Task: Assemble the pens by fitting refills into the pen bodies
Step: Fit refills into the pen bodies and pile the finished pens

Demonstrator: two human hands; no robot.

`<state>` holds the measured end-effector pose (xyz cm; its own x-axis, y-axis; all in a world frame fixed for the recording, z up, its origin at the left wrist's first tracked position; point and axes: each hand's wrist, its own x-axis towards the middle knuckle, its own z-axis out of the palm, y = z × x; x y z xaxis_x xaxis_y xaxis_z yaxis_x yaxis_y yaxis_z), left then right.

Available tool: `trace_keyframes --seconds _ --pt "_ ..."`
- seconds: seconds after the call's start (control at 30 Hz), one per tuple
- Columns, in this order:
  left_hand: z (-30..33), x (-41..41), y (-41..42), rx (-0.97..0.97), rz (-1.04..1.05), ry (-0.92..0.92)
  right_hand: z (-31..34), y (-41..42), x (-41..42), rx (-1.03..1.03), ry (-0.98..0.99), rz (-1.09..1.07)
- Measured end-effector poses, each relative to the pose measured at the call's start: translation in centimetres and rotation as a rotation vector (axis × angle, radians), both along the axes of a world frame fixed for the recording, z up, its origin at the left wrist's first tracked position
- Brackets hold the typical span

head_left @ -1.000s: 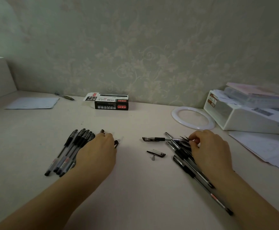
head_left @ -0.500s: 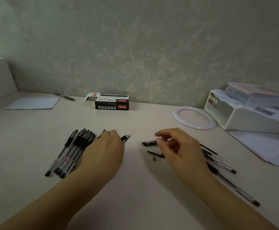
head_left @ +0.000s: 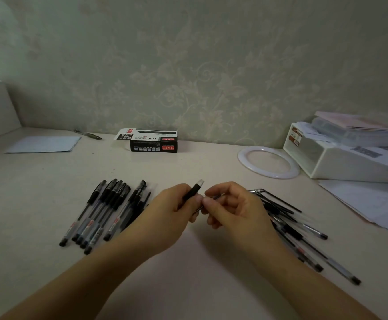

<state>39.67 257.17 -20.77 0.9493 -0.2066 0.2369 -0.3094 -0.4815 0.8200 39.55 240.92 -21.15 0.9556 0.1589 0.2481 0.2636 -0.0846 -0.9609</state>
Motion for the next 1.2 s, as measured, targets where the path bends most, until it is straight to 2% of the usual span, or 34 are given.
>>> trace_keyframes --seconds 0.1,0.27,0.5,0.6,0.77,0.83,0.9,0.97,1.07,1.2 --pt "-0.2 0.0 0.1 -0.078 -0.072 0.030 -0.1 -0.1 0.1 -0.011 -0.037 -0.028" --pt "-0.1 0.0 0.4 0.035 -0.051 -0.001 0.2 -1.0 0.7 0.069 -0.083 -0.155" --pt "0.0 -0.1 0.5 0.040 -0.030 0.003 0.1 -1.3 0.6 0.109 -0.098 -0.252" --pt "0.0 0.0 0.7 0.031 0.000 -0.024 0.3 -1.7 0.9 -0.054 -0.163 -0.304" --pt "0.0 0.4 0.9 -0.014 0.051 -0.049 0.0 -2.5 1.0 -0.615 -0.497 -0.367" --pt "0.0 0.3 0.7 -0.050 0.042 -0.062 0.1 -2.8 1.2 -0.660 -0.531 -0.406" --pt "0.1 0.2 0.7 -0.096 0.034 -0.075 0.3 -2.9 1.4 -0.571 -0.512 -0.457" --pt "-0.1 0.3 0.8 -0.096 0.020 -0.089 0.3 -3.0 1.6 -0.389 -0.372 -0.477" --pt "-0.4 0.4 0.8 -0.031 -0.011 -0.083 0.6 -2.6 1.6 -0.014 -0.073 -0.327" --pt "-0.6 0.2 0.5 -0.004 -0.059 -0.061 0.9 -1.9 1.3 0.314 0.128 -0.102"
